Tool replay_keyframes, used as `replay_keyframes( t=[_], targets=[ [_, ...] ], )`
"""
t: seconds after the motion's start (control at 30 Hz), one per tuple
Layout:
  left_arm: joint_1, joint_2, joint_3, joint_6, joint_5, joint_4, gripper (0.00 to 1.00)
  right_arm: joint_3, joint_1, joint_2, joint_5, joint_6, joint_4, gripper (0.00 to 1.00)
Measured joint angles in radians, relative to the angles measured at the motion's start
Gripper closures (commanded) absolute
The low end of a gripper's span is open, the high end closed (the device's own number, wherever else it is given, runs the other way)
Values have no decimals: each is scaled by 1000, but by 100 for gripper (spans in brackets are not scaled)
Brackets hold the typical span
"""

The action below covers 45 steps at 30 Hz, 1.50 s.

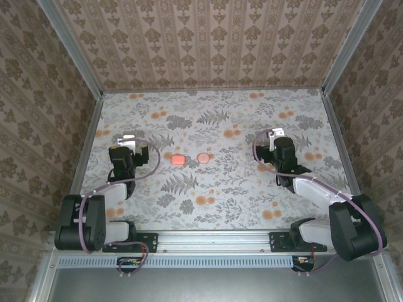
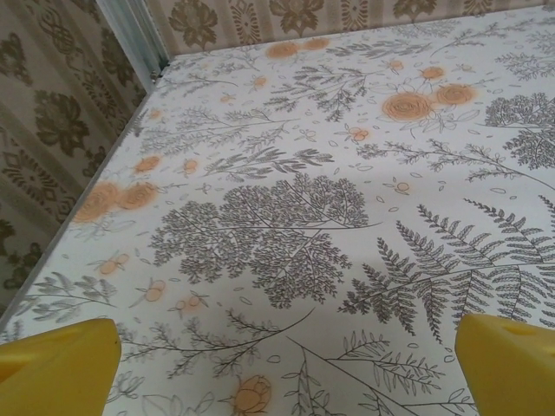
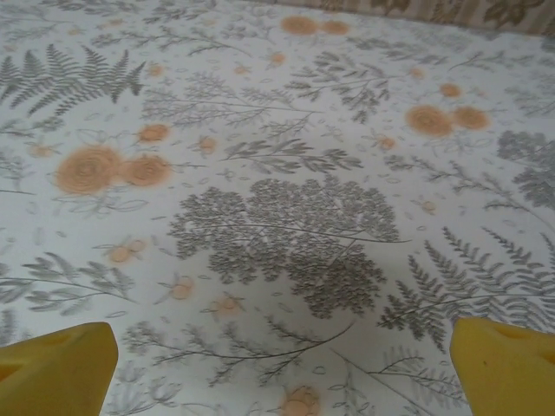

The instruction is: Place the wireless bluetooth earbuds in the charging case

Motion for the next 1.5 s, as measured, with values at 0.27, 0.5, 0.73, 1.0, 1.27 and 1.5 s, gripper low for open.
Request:
replay_keyframes(
  t=[0.27,0.5,0.73,1.0,1.27,1.5],
  targets=[
    [0,179,-9,6,-3,236,0,-111,-66,72,-21,-85,280,0],
    [15,246,21,-2,-36,252,0,-132,-122,182,-108,-89,487,0],
    [40,245,42,-12,-18,235,0,-139,-185,292,-195,-71,598,0],
    [40,245,42,-12,-2,233,0,-61,-240,299,-233,-5,542,0],
    [40,245,42,-12,-2,233,0,-60,-240,299,-234,8,522,0],
    [40,245,42,-12,-2,233,0,-60,-240,299,-234,17,522,0]
  ],
)
